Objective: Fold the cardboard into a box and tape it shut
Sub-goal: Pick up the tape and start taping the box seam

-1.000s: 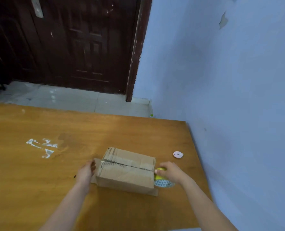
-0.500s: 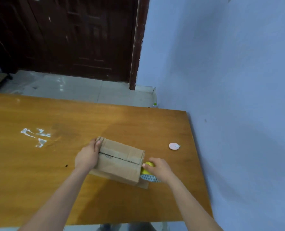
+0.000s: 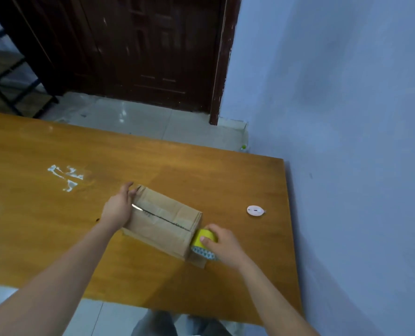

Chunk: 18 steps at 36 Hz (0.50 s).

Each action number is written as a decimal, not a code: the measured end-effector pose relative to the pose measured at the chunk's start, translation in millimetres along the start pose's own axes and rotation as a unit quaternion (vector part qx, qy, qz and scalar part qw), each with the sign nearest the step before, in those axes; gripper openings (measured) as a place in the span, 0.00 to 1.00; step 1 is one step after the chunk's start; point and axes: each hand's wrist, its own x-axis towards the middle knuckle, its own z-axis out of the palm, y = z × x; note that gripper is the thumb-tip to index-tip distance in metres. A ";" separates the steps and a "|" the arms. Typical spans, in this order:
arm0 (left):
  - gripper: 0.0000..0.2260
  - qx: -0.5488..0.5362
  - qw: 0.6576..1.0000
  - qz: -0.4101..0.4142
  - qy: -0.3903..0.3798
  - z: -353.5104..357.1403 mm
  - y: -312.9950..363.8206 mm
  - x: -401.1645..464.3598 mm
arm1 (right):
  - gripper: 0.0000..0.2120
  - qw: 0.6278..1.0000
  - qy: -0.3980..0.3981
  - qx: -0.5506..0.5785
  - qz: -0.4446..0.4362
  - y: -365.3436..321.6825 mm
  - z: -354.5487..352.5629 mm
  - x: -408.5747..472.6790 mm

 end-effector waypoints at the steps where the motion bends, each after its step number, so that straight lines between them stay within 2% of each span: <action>1: 0.17 -0.018 1.000 -0.006 -0.003 -0.6 -0.5 -0.3 | 0.10 1.000 -0.005 0.011 -0.002 0.5 -0.8 -0.9; 6: 0.16 -0.107 0.994 -0.030 -0.001 -9.0 -2.5 -4.1 | 0.15 0.998 -0.032 0.046 -0.006 1.8 -5.4 -2.5; 9: 0.15 -0.073 0.992 -0.026 0.100 -14.8 8.6 -15.0 | 0.15 0.996 -0.042 0.081 0.009 3.5 -7.0 -3.6; 11: 0.14 -0.022 0.985 0.022 0.170 -13.5 25.3 -29.3 | 0.15 0.994 -0.043 0.101 0.014 4.9 -6.6 -3.5; 12: 0.14 -0.005 0.981 0.063 0.181 -9.9 36.3 -39.3 | 0.16 0.993 -0.043 0.105 0.012 5.5 -5.8 -3.1; 15: 0.14 0.045 0.974 0.184 0.120 16.8 67.6 -75.3 | 0.19 0.994 -0.033 0.107 0.004 5.8 -0.6 -1.1; 18: 0.17 0.105 0.971 0.208 0.042 57.0 89.7 -107.2 | 0.17 0.995 -0.008 0.099 -0.018 7.2 5.5 0.7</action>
